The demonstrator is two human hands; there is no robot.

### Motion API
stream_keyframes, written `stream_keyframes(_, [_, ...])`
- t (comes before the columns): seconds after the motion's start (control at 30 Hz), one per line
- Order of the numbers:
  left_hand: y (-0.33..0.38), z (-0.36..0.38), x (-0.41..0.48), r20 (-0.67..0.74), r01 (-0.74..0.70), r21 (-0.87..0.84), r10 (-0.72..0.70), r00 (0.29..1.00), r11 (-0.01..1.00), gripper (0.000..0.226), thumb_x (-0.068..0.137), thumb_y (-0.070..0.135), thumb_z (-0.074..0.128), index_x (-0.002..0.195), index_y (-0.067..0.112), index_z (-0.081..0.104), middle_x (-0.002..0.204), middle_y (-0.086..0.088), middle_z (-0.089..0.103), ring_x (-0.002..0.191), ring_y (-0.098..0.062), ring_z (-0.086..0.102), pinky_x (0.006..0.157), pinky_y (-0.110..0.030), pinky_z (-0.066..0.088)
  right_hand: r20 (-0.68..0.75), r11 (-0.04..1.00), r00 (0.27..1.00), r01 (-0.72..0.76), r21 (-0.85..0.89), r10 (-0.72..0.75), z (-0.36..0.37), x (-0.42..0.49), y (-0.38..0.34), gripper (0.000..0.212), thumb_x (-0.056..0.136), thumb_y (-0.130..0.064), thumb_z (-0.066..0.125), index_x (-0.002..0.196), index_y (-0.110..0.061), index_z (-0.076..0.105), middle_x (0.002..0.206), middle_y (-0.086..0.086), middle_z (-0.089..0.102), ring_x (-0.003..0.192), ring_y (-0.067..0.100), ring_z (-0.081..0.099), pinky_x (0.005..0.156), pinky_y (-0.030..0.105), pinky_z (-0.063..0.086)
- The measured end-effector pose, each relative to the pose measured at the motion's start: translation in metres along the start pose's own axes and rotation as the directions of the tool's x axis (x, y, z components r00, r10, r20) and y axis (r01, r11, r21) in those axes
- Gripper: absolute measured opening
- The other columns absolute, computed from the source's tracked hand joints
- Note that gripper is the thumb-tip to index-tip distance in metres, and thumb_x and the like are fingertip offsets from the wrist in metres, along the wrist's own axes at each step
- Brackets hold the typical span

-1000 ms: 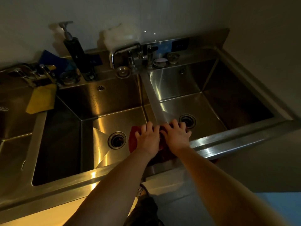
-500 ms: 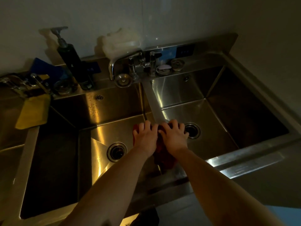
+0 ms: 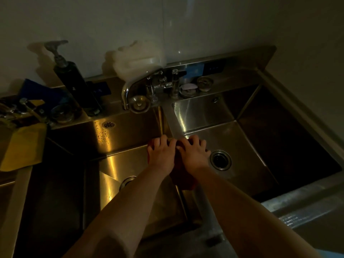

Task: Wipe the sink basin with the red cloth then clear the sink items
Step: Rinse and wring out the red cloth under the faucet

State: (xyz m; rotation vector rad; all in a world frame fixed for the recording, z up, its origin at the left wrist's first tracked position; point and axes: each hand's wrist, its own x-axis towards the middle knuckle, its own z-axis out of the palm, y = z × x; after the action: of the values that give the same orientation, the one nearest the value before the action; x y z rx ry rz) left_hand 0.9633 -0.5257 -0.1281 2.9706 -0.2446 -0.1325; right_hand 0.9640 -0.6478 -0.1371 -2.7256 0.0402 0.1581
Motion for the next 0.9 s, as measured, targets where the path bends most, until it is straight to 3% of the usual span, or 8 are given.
stream_keyframes(0.37, [-0.020,-0.005,0.055,-0.006,0.038,0.017,-0.038,0.999,0.999,0.051,0.089,0.028,0.053,0.135,0.028,0.032,0.137,-0.010,0.028,0.124,-0.031,0.027,0.097,-0.047,0.031,-0.030,0.999,0.999,0.018,0.034,-0.017,0.003,0.056,-0.013,0.034,0.095,-0.047,0.037,0.125,-0.033,0.044,0.135,0.004,0.032,0.121,0.028,0.027,0.096,0.050,0.029])
stream_keyframes(0.57, [-0.025,-0.002,0.051,-0.013,0.045,-0.022,-0.045,0.999,0.999,0.054,0.089,0.030,0.055,0.138,0.028,0.032,0.140,-0.010,0.028,0.126,-0.031,0.027,0.099,-0.047,0.031,-0.148,0.997,0.989,0.016,0.081,-0.004,0.008,0.035,-0.011,0.045,0.092,-0.051,0.042,0.134,-0.037,0.033,0.147,0.004,0.022,0.132,0.029,0.021,0.102,0.055,0.028])
stream_keyframes(0.73, [-0.025,-0.006,0.045,-0.030,0.036,-0.067,-0.038,0.999,0.997,0.046,0.095,0.030,0.045,0.140,0.031,0.033,0.140,-0.007,0.028,0.126,-0.028,0.027,0.099,-0.044,0.031,-0.043,0.996,0.996,0.084,0.023,-0.083,0.014,0.012,-0.002,0.067,0.085,-0.059,0.045,0.142,-0.048,0.011,0.155,-0.002,0.002,0.141,0.032,0.001,0.106,0.059,0.024])
stream_keyframes(0.9, [-0.024,-0.016,0.030,-0.057,-0.019,-0.136,0.011,0.998,0.991,0.049,0.096,0.027,0.046,0.143,0.027,0.033,0.142,-0.007,0.030,0.127,-0.027,0.028,0.103,-0.043,0.035,0.007,0.997,0.998,0.067,0.044,-0.067,0.013,0.004,-0.001,0.068,0.090,-0.046,0.046,0.145,-0.045,0.005,0.157,-0.003,-0.006,0.143,0.032,-0.009,0.110,0.059,0.025])
